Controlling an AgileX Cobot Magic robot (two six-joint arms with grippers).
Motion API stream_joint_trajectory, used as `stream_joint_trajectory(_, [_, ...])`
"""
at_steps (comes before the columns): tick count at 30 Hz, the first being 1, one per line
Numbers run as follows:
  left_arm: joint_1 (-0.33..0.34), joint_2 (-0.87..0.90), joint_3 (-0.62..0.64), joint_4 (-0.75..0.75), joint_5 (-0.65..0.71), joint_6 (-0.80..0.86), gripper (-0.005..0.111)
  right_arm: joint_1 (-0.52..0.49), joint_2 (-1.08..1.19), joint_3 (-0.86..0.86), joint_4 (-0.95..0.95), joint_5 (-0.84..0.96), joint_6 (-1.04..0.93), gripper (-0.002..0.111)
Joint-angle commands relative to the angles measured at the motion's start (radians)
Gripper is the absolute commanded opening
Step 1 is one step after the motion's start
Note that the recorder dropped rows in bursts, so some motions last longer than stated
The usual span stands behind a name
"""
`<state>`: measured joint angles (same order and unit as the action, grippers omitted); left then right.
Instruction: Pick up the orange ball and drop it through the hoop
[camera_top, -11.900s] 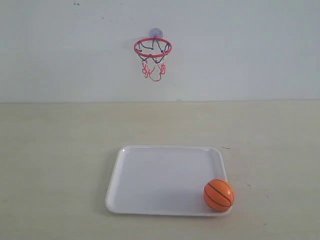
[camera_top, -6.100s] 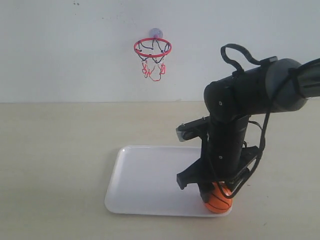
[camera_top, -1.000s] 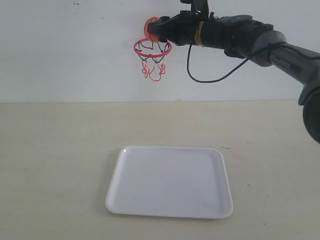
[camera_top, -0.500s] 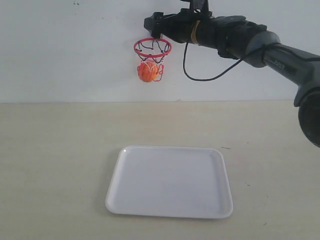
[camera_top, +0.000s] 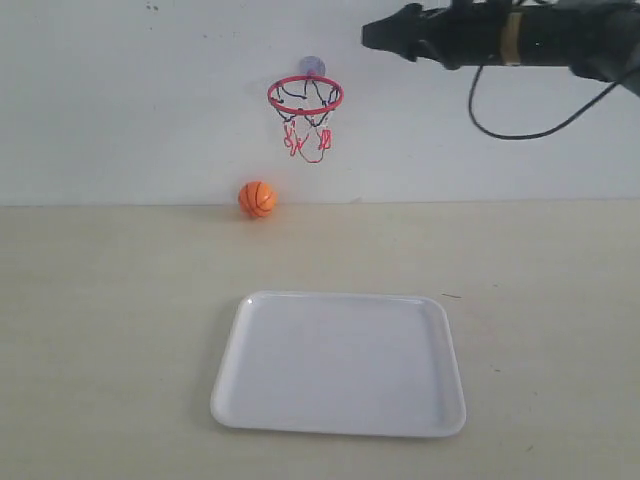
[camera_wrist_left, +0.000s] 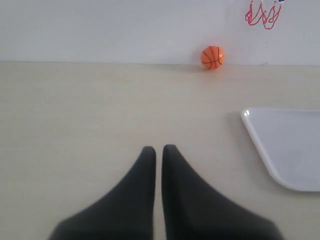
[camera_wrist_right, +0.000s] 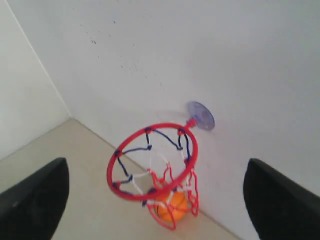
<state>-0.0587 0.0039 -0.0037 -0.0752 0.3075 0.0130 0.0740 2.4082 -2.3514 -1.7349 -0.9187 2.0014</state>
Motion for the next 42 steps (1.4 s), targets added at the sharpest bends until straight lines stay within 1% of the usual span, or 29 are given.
stream_joint_trajectory(1, [0.002, -0.004, 0.004, -0.011, -0.002, 0.003, 0.004, -0.158, -0.016, -0.007, 0.04, -0.293, 0.098, 0.088])
stream_joint_trajectory(4, [0.002, -0.004, 0.004, -0.011, -0.002, 0.003, 0.004, -0.225, -0.016, -0.007, 0.12, -0.302, 0.098, 0.088])
stream_joint_trajectory(6, [0.002, -0.004, 0.004, -0.011, -0.002, 0.003, 0.004, -0.251, -0.016, -0.007, 0.178, -0.302, 0.098, 0.088])
stream_joint_trajectory(9, [0.002, -0.004, 0.004, -0.011, -0.002, 0.003, 0.004, -0.258, -0.016, -0.007, 0.205, -0.302, 0.098, 0.088])
stream_joint_trajectory(14, [0.002, -0.004, 0.004, -0.011, -0.002, 0.003, 0.004, -0.241, -0.016, -0.007, 0.213, -0.302, 0.098, 0.088])
stream_joint_trajectory(15, [0.002, -0.004, 0.004, -0.011, -0.002, 0.003, 0.004, -0.236, -0.016, -0.007, 0.213, -0.302, 0.098, 0.086])
stream_joint_trajectory(16, [0.002, -0.004, 0.004, -0.011, -0.002, 0.003, 0.004, -0.233, -0.016, -0.007, 0.213, -0.302, 0.098, 0.08])
stream_joint_trajectory(17, [0.002, -0.004, 0.004, -0.011, -0.002, 0.003, 0.004, -0.233, -0.016, -0.007, 0.213, -0.302, 0.098, 0.072])
stream_joint_trajectory(18, [0.002, -0.004, 0.004, -0.011, -0.002, 0.003, 0.004, -0.233, -0.016, -0.007, 0.213, -0.302, 0.098, 0.052])
stream_joint_trajectory(19, [0.002, -0.004, 0.004, -0.011, -0.002, 0.003, 0.004, -0.233, -0.02, -0.007, 0.208, -0.302, 0.098, 0.035])
stream_joint_trajectory(20, [0.002, -0.004, 0.004, -0.011, -0.002, 0.003, 0.004, -0.235, -0.024, -0.007, 0.192, -0.302, 0.098, 0.011])
stream_joint_trajectory(21, [0.002, -0.004, 0.004, -0.011, -0.002, 0.003, 0.004, -0.24, -0.032, -0.007, 0.178, -0.302, 0.096, 0.002])
stream_joint_trajectory(22, [0.002, -0.004, 0.004, -0.011, -0.002, 0.003, 0.004, -0.243, -0.039, -0.007, 0.169, -0.302, 0.096, 0.003])
stream_joint_trajectory(23, [0.002, -0.004, 0.004, -0.011, -0.002, 0.003, 0.004, -0.245, -0.056, -0.007, 0.138, -0.302, 0.096, 0.001])
stream_joint_trajectory(24, [0.002, -0.004, 0.004, -0.011, -0.002, 0.003, 0.004, -0.249, -0.076, -0.007, 0.085, -0.302, 0.096, 0.0])
stream_joint_trajectory(26, [0.002, -0.004, 0.004, -0.011, -0.002, 0.003, 0.004, -0.251, -0.126, -0.001, -0.01, -0.302, 0.096, 0.0])
stream_joint_trajectory(28, [0.002, -0.004, 0.004, -0.011, -0.002, 0.003, 0.004, -0.266, -0.192, 0.053, -0.01, -0.302, 0.096, 0.0])
stream_joint_trajectory(31, [0.002, -0.004, 0.004, -0.011, -0.002, 0.003, 0.004, -0.296, -0.327, 0.189, -0.01, -0.302, 0.099, 0.0])
stream_joint_trajectory(34, [0.002, -0.004, 0.004, -0.011, -0.002, 0.003, 0.004, -0.349, -0.475, 0.417, -0.01, -0.302, 0.082, 0.0])
stream_joint_trajectory(36, [0.002, -0.004, 0.004, -0.011, -0.002, 0.003, 0.004, -0.379, -0.575, 0.614, -0.01, -0.302, 0.011, 0.0])
stream_joint_trajectory(38, [0.002, -0.004, 0.004, -0.011, -0.002, 0.003, 0.004, -0.405, -0.683, 0.805, -0.01, -0.302, -0.125, 0.0])
stream_joint_trajectory(40, [0.002, -0.004, 0.004, -0.011, -0.002, 0.003, 0.004, -0.415, -0.802, 1.014, 0.102, -0.302, -0.247, 0.0])
stream_joint_trajectory(42, [0.002, -0.004, 0.004, -0.011, -0.002, 0.003, 0.004, -0.41, -0.914, 1.18, 0.206, -0.302, -0.272, 0.0])
